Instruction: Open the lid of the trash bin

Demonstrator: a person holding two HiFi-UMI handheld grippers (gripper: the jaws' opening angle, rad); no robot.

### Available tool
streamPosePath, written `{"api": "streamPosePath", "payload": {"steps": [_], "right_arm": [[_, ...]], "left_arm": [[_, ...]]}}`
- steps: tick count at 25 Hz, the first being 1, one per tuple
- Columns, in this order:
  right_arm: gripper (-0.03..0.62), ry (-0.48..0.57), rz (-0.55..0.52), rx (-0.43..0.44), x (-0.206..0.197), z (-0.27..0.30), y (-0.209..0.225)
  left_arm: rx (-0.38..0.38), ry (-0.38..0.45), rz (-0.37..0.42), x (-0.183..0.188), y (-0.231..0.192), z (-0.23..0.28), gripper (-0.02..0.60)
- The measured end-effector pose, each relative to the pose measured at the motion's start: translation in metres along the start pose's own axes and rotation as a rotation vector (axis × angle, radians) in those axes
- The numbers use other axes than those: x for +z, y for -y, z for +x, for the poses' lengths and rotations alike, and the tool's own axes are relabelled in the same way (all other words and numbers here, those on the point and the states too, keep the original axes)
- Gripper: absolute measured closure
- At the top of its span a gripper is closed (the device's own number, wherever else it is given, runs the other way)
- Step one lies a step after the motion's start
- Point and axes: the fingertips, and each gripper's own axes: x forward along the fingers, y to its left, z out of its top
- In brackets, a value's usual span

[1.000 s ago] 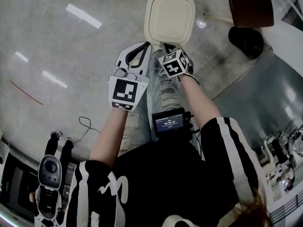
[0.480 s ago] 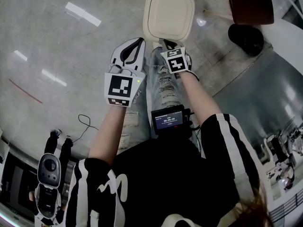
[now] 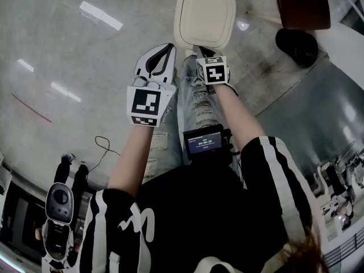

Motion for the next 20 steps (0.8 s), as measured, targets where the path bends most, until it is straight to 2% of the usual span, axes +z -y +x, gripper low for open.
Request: {"api": "streamPosePath", "payload": {"steps": [8,16,20], "right_arm": [[0.583,-0.002,0.037,-0.104,0.0009,-0.0013,0.0022],[0.583,-0.02,0.125,-0.107,-0.0025,0.0003,0.0052],[0.583,-0.044,0.128,-0.109,-0.0015,0.0007,0.0041]], "left_arm": [[0.002,0.002,0.001,0.0002,-0.001,-0.0001,0.572],[-0.007,-0.006,-0.004,-0.0029,0.0024,0.0002,0.572],[-0.006,-0.002,-0.006,0.0001,0.0013,0.001,0.572]]}}
